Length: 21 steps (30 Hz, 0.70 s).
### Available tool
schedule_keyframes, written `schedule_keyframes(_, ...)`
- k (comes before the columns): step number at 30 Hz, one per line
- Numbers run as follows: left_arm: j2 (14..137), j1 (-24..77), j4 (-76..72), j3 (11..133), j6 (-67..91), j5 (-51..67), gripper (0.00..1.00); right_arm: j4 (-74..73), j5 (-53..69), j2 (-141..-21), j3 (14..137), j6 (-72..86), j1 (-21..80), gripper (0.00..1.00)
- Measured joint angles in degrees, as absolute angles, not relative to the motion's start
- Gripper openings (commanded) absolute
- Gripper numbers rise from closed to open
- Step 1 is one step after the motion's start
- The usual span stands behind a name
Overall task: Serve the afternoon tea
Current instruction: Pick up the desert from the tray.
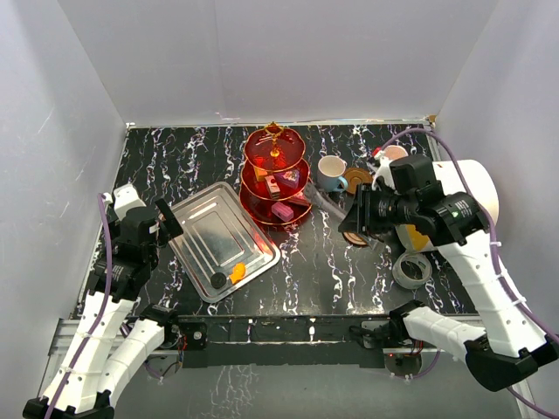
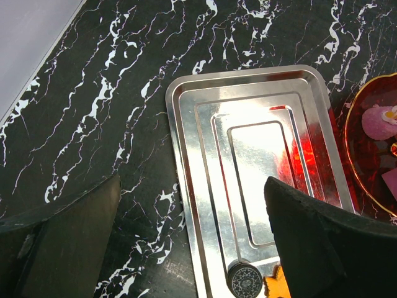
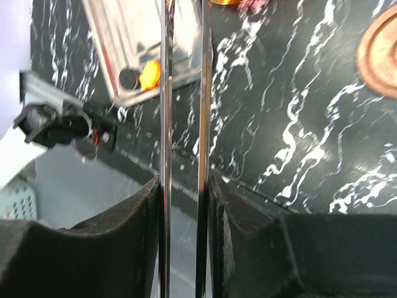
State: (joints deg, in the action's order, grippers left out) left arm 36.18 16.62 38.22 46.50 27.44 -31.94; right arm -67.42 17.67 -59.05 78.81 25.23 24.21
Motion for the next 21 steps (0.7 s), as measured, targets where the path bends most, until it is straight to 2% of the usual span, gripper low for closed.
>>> schedule_keyframes(7,36.18,16.62,38.22,46.5,27.44,-31.94,0.99,-71.13,24.32,-60.01,74.02,23.99,26.87,0.29)
schedule_keyframes(9,36.18,16.62,38.22,46.5,27.44,-31.97,0.99,-70.96,23.29,-61.71,73.23,24.86,31.62,0.31)
schedule_keyframes(15,36.18,16.62,38.24,46.5,27.49,-32.05,0.99,-67.48,15.81,-71.44,74.04,30.39,54.02,0.32)
schedule_keyframes(21,36.16,16.62,38.26,46.5,27.49,-32.18,0.99,-65.14,5.69,-84.68,79.94,34.7,63.4,0.34)
